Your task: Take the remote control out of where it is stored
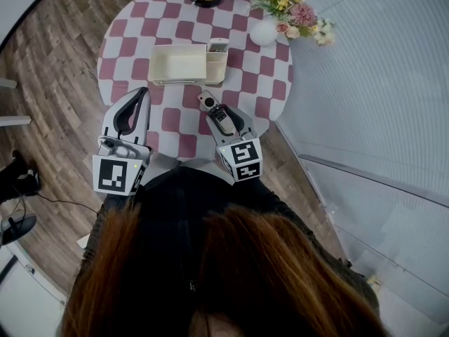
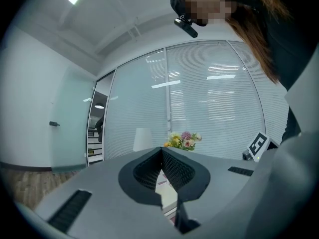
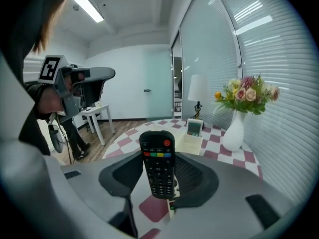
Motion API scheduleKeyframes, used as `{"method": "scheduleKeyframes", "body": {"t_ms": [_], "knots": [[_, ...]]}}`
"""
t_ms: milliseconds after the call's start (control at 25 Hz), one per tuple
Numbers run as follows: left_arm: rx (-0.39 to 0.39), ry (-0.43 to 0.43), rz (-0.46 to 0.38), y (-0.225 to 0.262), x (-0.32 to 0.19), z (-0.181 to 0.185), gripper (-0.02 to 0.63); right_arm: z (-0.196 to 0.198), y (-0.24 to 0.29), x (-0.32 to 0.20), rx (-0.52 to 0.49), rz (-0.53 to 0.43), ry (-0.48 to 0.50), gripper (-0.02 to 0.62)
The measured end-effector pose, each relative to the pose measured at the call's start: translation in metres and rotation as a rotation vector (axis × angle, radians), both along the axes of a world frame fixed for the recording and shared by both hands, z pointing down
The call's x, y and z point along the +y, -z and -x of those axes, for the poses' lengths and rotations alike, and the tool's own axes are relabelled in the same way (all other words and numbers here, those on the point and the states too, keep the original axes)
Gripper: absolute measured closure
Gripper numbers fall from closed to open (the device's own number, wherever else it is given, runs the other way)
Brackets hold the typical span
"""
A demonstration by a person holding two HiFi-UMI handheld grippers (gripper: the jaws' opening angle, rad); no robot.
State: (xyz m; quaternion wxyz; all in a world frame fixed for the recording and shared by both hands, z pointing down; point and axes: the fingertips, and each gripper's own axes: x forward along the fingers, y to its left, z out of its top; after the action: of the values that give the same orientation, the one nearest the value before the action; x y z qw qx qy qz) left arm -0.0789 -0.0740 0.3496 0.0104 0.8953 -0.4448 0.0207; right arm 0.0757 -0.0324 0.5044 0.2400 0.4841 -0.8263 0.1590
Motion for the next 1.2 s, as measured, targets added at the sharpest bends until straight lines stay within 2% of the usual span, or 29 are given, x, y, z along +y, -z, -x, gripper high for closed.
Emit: {"method": "scheduleKeyframes", "body": {"t_ms": [120, 400, 920, 1200], "knots": [[0.002, 0.001, 0.002, -0.001, -0.002, 0.000, 0.597, 0.001, -0.022, 0.015, 0.014, 0.101, 0.039, 0.391], [0.009, 0.013, 0.012, -0.003, -0.002, 0.003, 0.597, 0.007, -0.057, 0.036, 0.056, 0.238, 0.079, 0.393], [-0.002, 0.043, 0.008, -0.003, -0.001, 0.010, 0.597, 0.031, -0.086, 0.022, 0.125, 0.258, 0.209, 0.392], [-0.003, 0.058, 0.013, -0.004, -0.001, 0.014, 0.597, 0.041, -0.097, 0.007, 0.127, 0.261, 0.231, 0.391]]}}
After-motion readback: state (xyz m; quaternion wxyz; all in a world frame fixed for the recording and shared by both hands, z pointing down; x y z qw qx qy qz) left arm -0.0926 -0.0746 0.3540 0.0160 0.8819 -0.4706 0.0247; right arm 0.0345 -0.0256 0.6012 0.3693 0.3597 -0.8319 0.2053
